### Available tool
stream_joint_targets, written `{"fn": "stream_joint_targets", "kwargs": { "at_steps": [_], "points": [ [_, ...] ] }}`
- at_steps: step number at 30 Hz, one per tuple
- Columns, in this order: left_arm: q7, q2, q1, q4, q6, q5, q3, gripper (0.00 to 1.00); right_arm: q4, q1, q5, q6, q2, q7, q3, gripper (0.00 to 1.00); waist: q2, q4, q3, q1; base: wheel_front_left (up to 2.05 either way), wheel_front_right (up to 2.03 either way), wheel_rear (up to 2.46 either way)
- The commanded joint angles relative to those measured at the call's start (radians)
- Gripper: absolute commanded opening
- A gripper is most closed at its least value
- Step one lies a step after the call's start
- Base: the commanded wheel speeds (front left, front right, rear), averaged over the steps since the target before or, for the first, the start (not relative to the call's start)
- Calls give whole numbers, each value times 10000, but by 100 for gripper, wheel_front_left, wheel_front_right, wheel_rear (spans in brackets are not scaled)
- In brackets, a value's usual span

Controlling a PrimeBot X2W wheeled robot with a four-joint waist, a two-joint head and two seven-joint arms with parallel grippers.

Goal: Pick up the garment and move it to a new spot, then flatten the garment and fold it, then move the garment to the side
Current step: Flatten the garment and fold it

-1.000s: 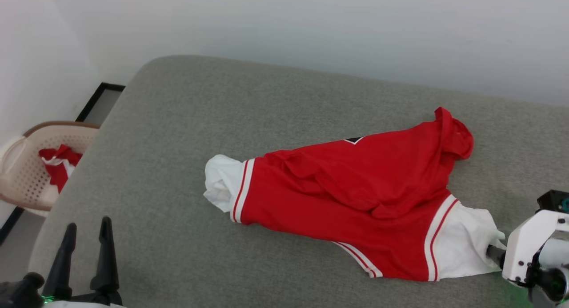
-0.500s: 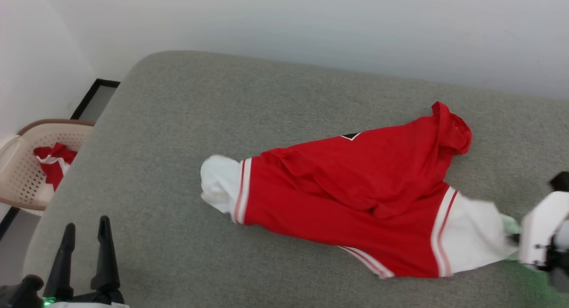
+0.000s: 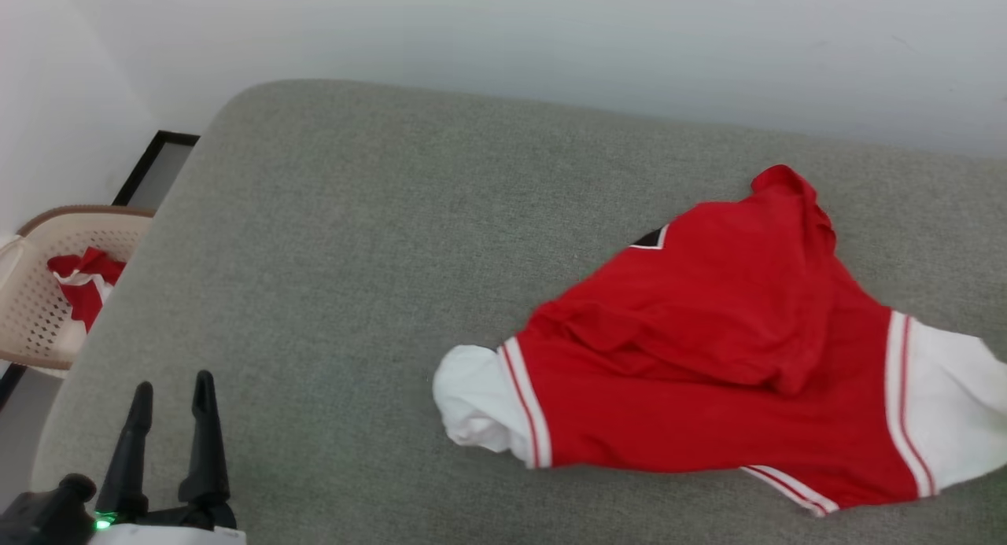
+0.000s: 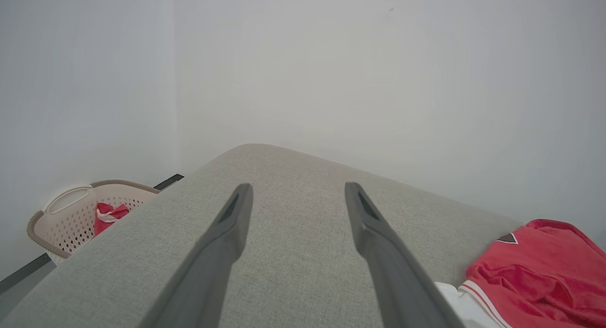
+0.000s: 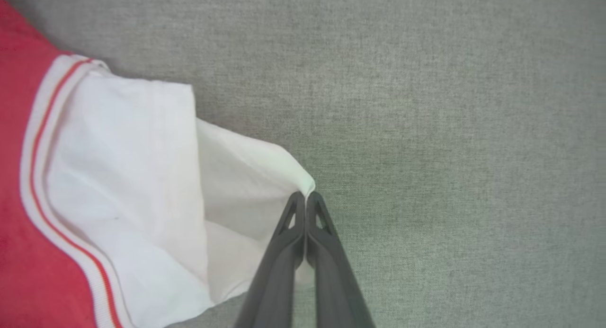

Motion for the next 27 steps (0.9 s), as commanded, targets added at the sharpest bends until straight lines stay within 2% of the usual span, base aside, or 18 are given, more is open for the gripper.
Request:
{"fn": "stream_joint_targets", "kwargs": {
  "at_steps": [1,6,8,9,11,19,27],
  "points": [
    [4,42,-82,0,-33,-11,-13,100,82,-55,-94,-13,-40,-55,-67,0,0,27,25,-1,0,0,0],
    [4,87,-152,77,-35,-48,-148,100,813,-251,-183,-13,15,-525,-244,0,0,77,63,-1,0,0,0],
    [4,108,-163,102,-34,-67,-162,100,1003,-356,-308,-13,85,-755,-292,38,0,66,50,-1,0,0,0],
    [4,132,-161,111,-34,-65,-199,100,1091,-399,-368,-13,123,-845,-274,47,0,53,41,-1,0,0,0],
    [4,182,-135,135,-34,-94,-253,100,1257,-475,-439,-13,180,-987,-224,100,0,1,5,-1,0,0,0],
    [4,612,-60,251,-35,-404,-647,100,1107,-806,-406,-13,341,-1516,147,100,0,-466,-191,-1,0,0,0],
    [860,1450,-329,31,-35,-1400,-1443,100,-169,-644,220,-13,541,-2827,775,100,0,-1163,-319,-1,0,0,0]
  ]
}}
